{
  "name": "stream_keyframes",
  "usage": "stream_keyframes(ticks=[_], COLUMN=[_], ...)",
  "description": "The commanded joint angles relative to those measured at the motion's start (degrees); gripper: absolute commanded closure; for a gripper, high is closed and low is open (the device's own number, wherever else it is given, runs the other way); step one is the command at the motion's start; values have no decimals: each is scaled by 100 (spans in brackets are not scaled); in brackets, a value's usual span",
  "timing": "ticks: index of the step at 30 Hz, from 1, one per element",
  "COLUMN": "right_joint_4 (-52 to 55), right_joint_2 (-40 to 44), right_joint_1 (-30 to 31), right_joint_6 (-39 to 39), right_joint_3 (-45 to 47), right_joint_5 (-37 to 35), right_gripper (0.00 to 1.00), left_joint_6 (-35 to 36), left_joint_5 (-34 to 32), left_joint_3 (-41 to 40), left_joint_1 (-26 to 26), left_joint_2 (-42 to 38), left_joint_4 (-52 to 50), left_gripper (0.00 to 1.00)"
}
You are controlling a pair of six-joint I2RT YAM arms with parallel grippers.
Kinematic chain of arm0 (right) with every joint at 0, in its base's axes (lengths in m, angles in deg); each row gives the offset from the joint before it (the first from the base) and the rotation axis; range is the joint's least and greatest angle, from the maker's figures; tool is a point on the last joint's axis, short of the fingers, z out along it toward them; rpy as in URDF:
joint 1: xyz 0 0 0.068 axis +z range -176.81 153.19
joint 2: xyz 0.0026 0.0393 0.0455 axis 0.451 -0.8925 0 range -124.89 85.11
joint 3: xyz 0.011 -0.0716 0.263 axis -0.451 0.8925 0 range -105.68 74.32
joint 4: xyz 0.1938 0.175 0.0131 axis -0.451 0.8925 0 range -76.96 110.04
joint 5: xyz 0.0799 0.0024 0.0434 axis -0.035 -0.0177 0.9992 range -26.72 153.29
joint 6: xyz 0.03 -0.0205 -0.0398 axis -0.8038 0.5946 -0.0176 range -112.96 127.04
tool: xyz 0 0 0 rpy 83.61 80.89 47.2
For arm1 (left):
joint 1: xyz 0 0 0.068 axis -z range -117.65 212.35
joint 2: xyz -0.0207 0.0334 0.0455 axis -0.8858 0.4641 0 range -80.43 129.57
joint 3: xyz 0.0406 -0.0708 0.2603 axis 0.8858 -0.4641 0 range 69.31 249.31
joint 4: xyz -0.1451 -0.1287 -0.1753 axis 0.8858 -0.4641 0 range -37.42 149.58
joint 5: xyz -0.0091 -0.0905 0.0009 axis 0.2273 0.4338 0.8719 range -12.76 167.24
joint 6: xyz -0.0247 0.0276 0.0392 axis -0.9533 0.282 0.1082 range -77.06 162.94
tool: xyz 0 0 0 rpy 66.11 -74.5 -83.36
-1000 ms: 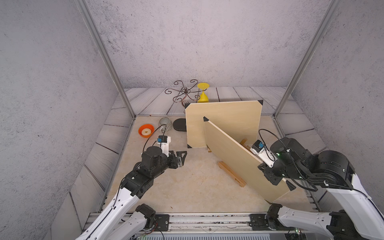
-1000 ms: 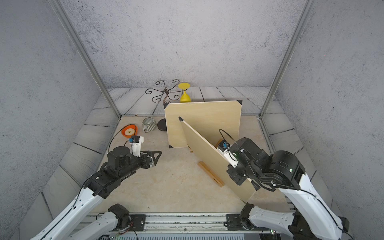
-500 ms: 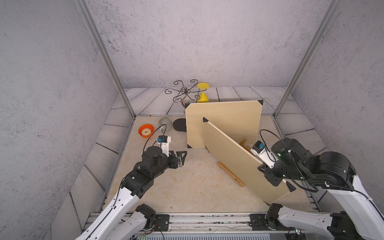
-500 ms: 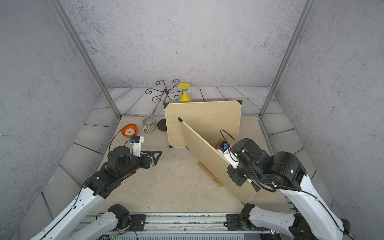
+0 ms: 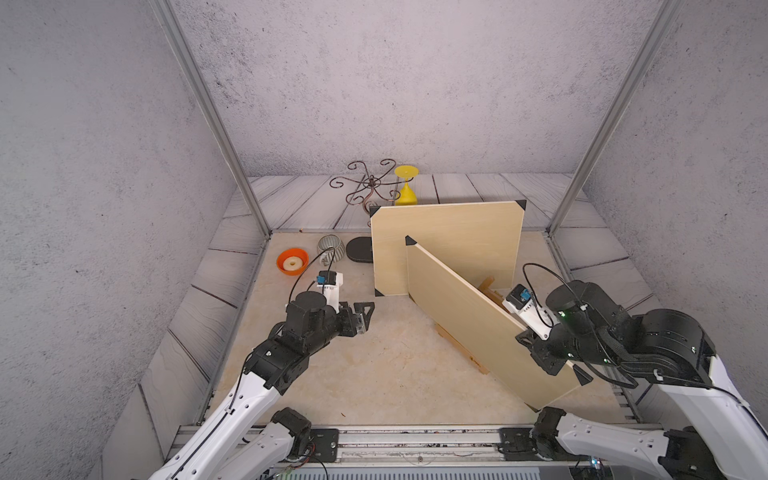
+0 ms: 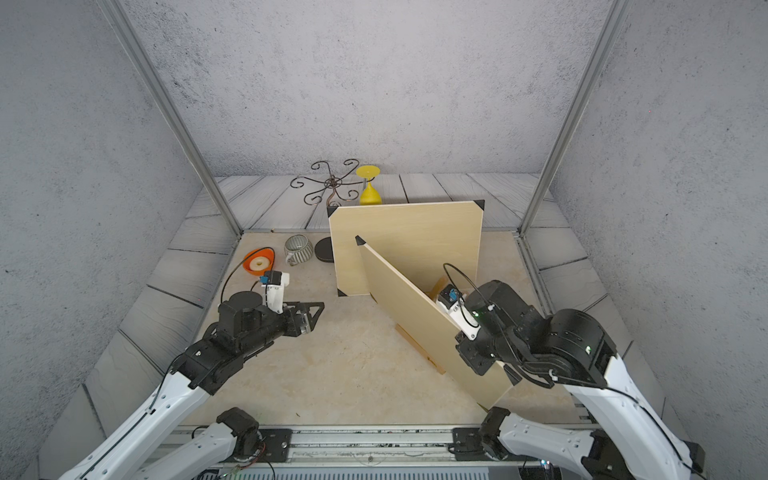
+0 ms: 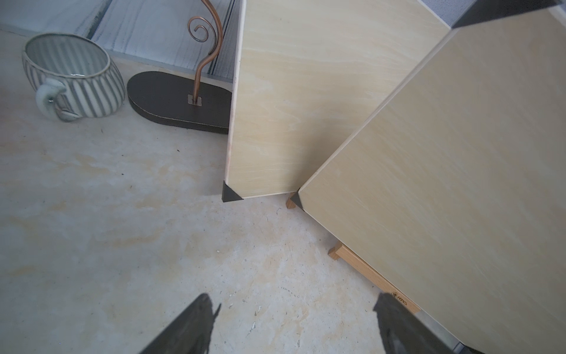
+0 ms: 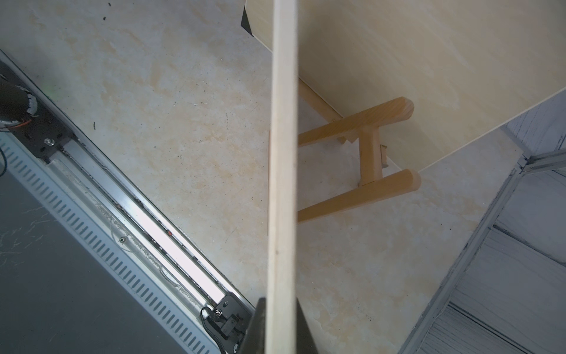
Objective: Assemble the easel
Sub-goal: Move the easel to the center of the board.
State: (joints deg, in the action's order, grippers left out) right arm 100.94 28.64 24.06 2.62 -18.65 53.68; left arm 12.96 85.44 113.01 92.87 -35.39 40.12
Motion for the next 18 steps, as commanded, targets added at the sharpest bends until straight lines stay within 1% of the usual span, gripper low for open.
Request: stream_keyframes(ticks=[1, 10, 15, 18], right_joint_4=[52, -113, -352, -488], right_joint_2=[13, 75, 100, 171], right_joint_1=[-4, -8, -15, -14], right_joint_6=[224, 348, 348, 333], right_joint_3=[-286, 104, 288, 277], right_joint_5=[-465, -197, 464, 859], right_gripper=[100, 100, 100, 100], left_joint_6=[13, 36, 153, 208], left_joint_5=[-45, -49, 232, 142], left_joint_3=[-44, -37, 27, 26], left_joint_1=[49, 50, 60, 63], left_joint_2=[-26, -4, 110, 59], left_joint_4=[98, 98, 134, 52], left_gripper=[15, 15, 14, 15])
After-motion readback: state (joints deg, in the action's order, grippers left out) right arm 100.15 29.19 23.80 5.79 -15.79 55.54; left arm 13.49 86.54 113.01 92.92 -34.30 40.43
